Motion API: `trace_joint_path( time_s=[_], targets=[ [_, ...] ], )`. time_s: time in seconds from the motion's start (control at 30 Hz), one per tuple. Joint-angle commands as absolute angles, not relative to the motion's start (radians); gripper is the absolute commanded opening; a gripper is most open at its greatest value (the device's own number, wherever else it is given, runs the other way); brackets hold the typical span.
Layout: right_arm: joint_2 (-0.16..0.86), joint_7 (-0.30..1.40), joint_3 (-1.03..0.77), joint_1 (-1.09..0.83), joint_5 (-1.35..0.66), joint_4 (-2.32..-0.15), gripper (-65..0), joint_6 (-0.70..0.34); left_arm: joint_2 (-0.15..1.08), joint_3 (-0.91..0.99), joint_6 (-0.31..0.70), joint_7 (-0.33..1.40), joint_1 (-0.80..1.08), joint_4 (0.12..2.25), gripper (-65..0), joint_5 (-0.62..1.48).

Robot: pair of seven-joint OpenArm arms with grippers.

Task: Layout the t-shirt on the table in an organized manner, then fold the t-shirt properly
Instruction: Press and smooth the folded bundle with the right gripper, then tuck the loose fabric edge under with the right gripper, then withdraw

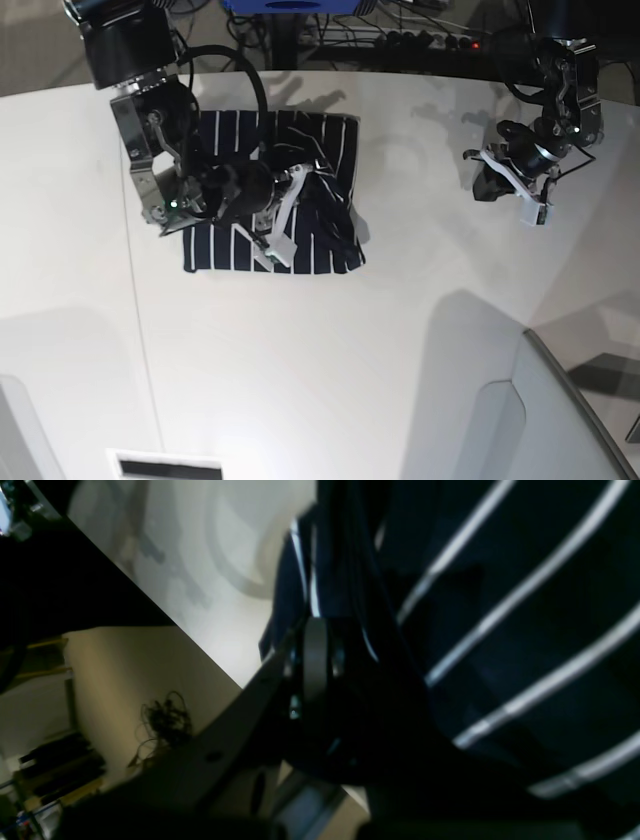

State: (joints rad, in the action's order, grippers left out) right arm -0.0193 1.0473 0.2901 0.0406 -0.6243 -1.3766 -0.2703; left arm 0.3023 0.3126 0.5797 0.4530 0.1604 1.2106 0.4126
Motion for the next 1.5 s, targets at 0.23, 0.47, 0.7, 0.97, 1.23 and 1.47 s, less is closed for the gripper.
trace_joint_path(
  time_s=[0.23, 0.47, 0.7, 0.97, 1.23, 1.47],
  targets=[
    [-0.082, 1.036, 0.364, 0.131, -0.638, -1.245, -64.8, -0.289, 0.320, 0.318, 0.588, 0.435, 0.148, 1.230, -65.0, 0.426],
    [-0.097, 1.066, 0.461, 0.203, -0.639, -1.271, -64.8, -0.352, 0.320, 0.321, 0.588, 0.437, 0.130, 1.221, -65.0, 0.426],
    [-0.004, 1.168, 0.272, 0.116, -0.634, -1.518, -64.8, -0.351, 0.341, 0.326, 0.588, 0.437, 0.131, 1.221, -65.0, 0.426],
    [0.071, 1.176, 0.196, 0.047, -0.634, -1.511, -64.8, -0.352, 0.348, 0.326, 0.588, 0.437, 0.127, 1.221, -65.0, 0.426],
    [0.013, 1.185, 0.263, 0.087, -0.638, -1.382, -64.8, -0.360, 0.344, 0.320, 0.588, 0.437, 0.116, 1.221, -65.0, 0.426],
    [-0.044, 1.135, 0.470, 0.170, -0.638, -1.256, -64.8, -0.360, 0.348, 0.326, 0.588, 0.437, 0.114, 1.221, -65.0, 0.426]
  ],
)
